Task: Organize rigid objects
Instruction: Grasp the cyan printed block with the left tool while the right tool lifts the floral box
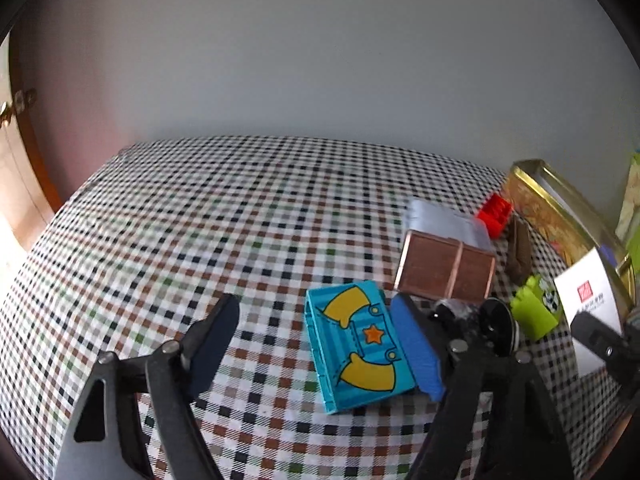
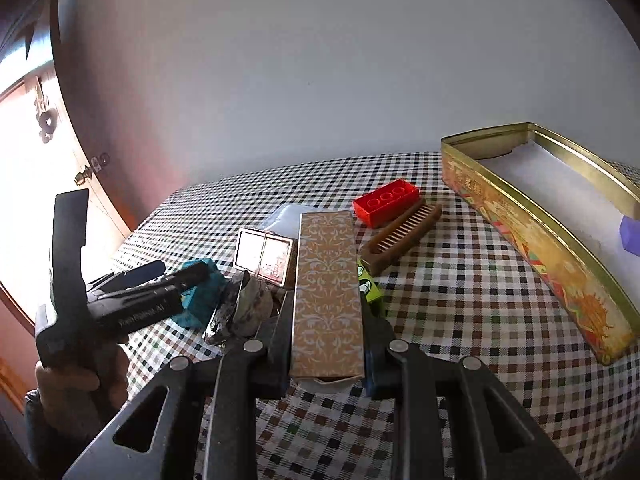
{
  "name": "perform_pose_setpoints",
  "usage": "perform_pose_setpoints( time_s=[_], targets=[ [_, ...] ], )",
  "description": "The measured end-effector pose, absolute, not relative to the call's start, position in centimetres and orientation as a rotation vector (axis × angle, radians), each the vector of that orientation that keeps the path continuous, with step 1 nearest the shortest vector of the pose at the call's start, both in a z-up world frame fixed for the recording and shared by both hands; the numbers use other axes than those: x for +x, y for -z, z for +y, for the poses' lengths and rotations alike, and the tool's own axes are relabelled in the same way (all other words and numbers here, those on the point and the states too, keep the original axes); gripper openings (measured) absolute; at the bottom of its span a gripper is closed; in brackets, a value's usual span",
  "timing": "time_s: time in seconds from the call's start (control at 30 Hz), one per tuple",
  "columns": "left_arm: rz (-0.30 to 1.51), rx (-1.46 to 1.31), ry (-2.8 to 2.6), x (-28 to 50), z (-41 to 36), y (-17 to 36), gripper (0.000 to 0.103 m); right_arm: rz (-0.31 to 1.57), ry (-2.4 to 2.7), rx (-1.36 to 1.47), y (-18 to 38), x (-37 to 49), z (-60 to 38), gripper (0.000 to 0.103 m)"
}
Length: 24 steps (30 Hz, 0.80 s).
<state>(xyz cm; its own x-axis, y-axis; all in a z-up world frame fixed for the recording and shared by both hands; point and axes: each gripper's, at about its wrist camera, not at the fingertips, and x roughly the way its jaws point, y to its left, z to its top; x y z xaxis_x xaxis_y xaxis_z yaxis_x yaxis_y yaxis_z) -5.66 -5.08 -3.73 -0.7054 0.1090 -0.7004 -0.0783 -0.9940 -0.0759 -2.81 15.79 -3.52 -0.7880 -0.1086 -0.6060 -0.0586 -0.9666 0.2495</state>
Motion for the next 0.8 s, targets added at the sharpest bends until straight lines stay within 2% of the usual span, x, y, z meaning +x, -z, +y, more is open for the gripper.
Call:
perform_pose_setpoints(
  time_s=[0.03, 0.1, 0.2, 0.23, 0.27, 0.37, 0.57, 0.8],
  targets=[
    [-0.057, -1.162, -2.810, -5.6, -5.0, 3.8, 0.084, -0.393, 2.915, 1.017, 3.5, -2.6, 15.8, 0.028],
    [-0.009, -1.203, -2.790, -5.8, -4.4, 4.1, 0.094, -0.384, 2.912, 1.023, 3.4, -2.2, 15.6, 0.028],
    [0.049, -1.255, -2.754, -6.3, -3.5, 4.7, 0.094, -0.380, 2.905, 1.033, 3.5, -2.4, 15.6, 0.028],
    [0.053, -1.264, -2.746, -6.3, -3.5, 4.8, 0.092, -0.380, 2.903, 1.033, 3.6, -2.6, 15.8, 0.028],
    [0.040, -1.268, -2.744, -6.4, -3.6, 4.8, 0.084, -0.378, 2.904, 1.034, 3.7, -2.7, 15.9, 0.028],
    [-0.020, -1.307, -2.728, -6.7, -4.2, 5.2, 0.051, -0.371, 2.914, 1.031, 3.8, -2.8, 16.0, 0.028],
    [-0.038, -1.289, -2.730, -6.3, -4.5, 5.1, 0.049, -0.366, 2.932, 0.969, 3.4, -2.6, 16.1, 0.028],
    [-0.139, -1.111, -2.815, -5.4, -5.4, 3.3, 0.049, -0.361, 2.967, 0.806, 2.0, -1.7, 16.2, 0.028]
  ],
)
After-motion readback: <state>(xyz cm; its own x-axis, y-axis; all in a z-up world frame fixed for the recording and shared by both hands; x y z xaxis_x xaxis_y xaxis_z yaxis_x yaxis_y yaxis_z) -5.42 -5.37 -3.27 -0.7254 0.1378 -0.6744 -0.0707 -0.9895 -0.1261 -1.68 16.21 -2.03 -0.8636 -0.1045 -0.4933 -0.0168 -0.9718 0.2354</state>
